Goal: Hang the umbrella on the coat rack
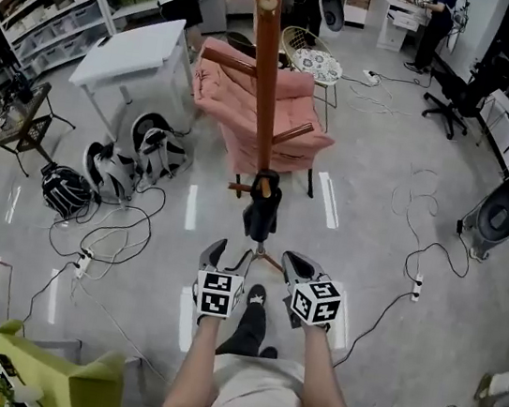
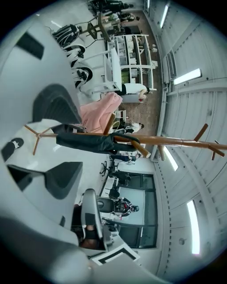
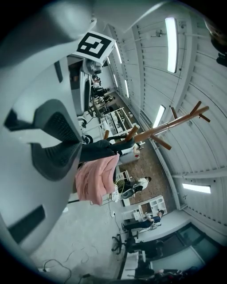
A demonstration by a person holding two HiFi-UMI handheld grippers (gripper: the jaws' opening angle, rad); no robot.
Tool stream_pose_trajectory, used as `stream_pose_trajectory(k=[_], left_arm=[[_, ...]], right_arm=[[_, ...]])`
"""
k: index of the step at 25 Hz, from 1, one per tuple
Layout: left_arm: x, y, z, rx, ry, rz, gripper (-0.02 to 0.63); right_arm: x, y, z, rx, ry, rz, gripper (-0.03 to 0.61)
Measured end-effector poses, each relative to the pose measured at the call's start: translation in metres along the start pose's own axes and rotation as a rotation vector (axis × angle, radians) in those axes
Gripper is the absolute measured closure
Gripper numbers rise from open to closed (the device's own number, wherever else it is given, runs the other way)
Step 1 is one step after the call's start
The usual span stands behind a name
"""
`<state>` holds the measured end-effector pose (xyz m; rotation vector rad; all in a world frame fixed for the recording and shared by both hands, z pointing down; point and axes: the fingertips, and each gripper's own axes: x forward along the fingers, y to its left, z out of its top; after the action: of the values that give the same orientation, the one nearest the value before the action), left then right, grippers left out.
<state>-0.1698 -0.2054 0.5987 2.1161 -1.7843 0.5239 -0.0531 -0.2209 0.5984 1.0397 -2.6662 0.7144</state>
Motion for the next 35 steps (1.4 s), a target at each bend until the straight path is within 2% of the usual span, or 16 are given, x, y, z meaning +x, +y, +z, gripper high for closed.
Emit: stream_pose_trajectory(k=[14, 22, 25, 29, 35], left_arm=[[-0.031, -0.006, 0.008, 0.0, -0.128, -0.042, 0.394], [-0.042, 0.002, 0.005, -0.02, -0.146, 0.012, 0.503], [-0.044, 0.006, 0.007, -0.028, -0.152, 0.029, 0.575], [-0.045, 0.007, 0.007, -0.034, -0.157, 0.03, 0.606], [-0.048, 0.008, 0.011, -0.044, -0.179, 0.01, 0.607]], right_arm=[[-0.018, 0.012, -0.016, -0.01, -0.012, -0.036, 0.575], [-0.026, 0.011, -0.017, 0.013, -0.019, -0.066, 0.575], [-0.026, 0.012, -0.016, -0.002, -0.015, -0.065, 0.575], [-0.025, 0.014, -0.016, -0.003, -0.019, -0.056, 0.575], [-0.021, 0.02, -0.017, -0.014, -0.013, -0.04, 0.575]])
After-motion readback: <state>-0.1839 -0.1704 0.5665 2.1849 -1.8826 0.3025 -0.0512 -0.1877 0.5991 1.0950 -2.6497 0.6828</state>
